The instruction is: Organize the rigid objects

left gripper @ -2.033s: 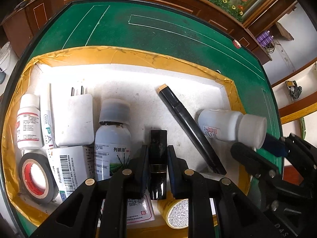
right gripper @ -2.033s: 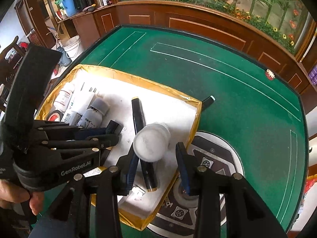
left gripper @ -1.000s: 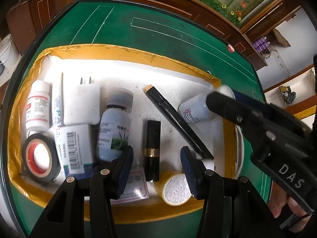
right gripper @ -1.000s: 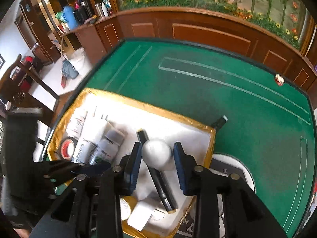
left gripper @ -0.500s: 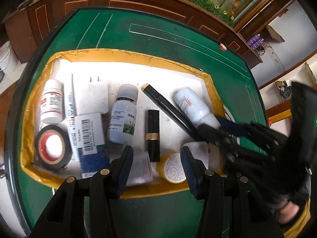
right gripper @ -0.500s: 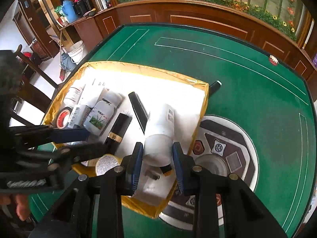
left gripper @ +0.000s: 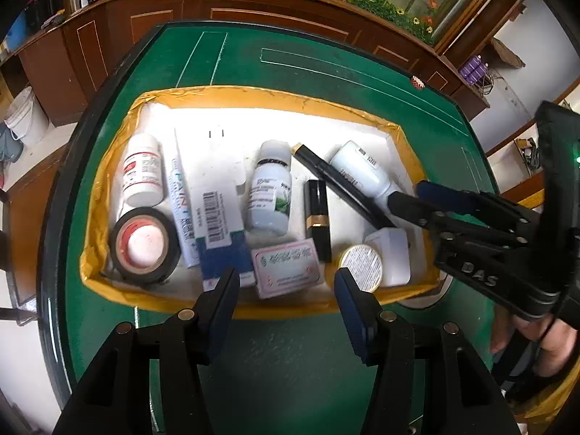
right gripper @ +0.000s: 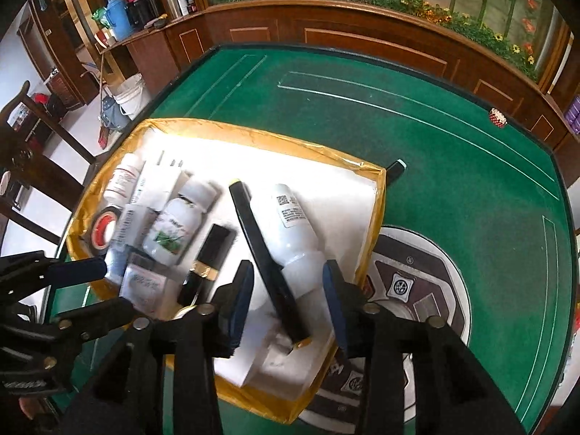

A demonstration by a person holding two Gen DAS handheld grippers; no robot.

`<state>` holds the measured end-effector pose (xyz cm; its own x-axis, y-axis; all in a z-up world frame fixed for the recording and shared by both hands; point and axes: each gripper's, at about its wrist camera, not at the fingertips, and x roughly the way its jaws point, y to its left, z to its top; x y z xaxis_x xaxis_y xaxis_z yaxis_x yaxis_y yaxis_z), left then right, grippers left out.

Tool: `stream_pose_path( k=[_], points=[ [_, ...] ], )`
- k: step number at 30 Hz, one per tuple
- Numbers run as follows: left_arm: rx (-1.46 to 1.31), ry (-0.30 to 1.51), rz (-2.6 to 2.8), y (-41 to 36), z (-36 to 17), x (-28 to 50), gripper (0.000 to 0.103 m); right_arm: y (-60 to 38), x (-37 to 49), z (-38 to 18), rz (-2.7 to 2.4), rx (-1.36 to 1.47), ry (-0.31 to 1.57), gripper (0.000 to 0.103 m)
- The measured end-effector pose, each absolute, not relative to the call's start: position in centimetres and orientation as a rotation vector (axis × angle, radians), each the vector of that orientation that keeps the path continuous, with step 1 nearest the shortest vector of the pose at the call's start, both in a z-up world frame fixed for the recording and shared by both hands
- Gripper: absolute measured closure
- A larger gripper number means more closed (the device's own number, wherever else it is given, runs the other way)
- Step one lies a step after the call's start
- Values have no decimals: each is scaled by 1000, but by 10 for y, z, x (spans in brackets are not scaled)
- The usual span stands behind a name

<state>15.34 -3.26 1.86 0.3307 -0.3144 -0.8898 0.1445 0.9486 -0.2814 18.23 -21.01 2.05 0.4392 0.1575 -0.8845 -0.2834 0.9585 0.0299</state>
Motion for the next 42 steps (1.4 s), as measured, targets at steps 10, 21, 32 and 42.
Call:
stream_pose_path(
  k=[10,21,32,42],
  points=[
    [-94,1156,-289,-16,35,128,40,-203,137,39,274,-35,1048,44],
    [-34,1118,-292,-8,44,103,33,-200,98,39,252,39,1046,31],
    [0,1076,-282,-1,53,84,22,-195,71,39,229,75,1048,25],
    [33,1020,-249,6,64,68,8,-189,54,53,220,95,1015,16]
  ],
)
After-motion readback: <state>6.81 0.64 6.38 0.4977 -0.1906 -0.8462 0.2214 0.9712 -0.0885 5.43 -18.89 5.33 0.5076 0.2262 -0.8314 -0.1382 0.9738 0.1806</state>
